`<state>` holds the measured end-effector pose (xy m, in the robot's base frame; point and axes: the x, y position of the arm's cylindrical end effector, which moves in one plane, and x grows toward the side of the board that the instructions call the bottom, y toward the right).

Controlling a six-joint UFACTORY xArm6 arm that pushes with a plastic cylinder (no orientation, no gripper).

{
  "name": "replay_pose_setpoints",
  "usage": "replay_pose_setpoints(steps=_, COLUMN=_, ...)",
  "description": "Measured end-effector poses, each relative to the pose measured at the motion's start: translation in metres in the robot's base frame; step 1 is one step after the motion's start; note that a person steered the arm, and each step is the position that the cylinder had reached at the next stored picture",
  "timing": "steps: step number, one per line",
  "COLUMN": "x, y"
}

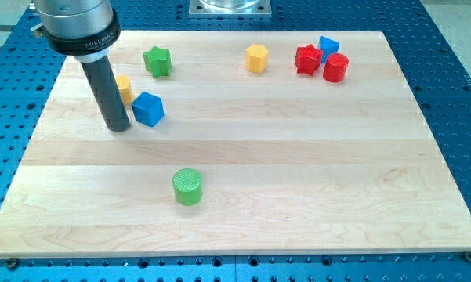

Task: Push the cube into the red blocks

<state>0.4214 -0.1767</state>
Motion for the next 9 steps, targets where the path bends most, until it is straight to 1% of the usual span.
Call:
replay_pose_setpoints(steps=1, x=-0.018, y=0.026)
replay_pose_setpoints(steps=3, x=-0.025, y=0.166)
replay_pose_setpoints(steps=4, x=-0.046, y=0.232)
replay_pose_setpoints(steps=5, x=-0.056, y=0.262)
replay_pose_setpoints(steps=6, x=-0.047, y=0.265)
replay_pose_setpoints(steps=7, x=-0.054, y=0.303)
replay_pose_setpoints(steps=8, x=-0.073, y=0.325)
replay_pose_setpoints(steps=9, x=-0.067, y=0.335)
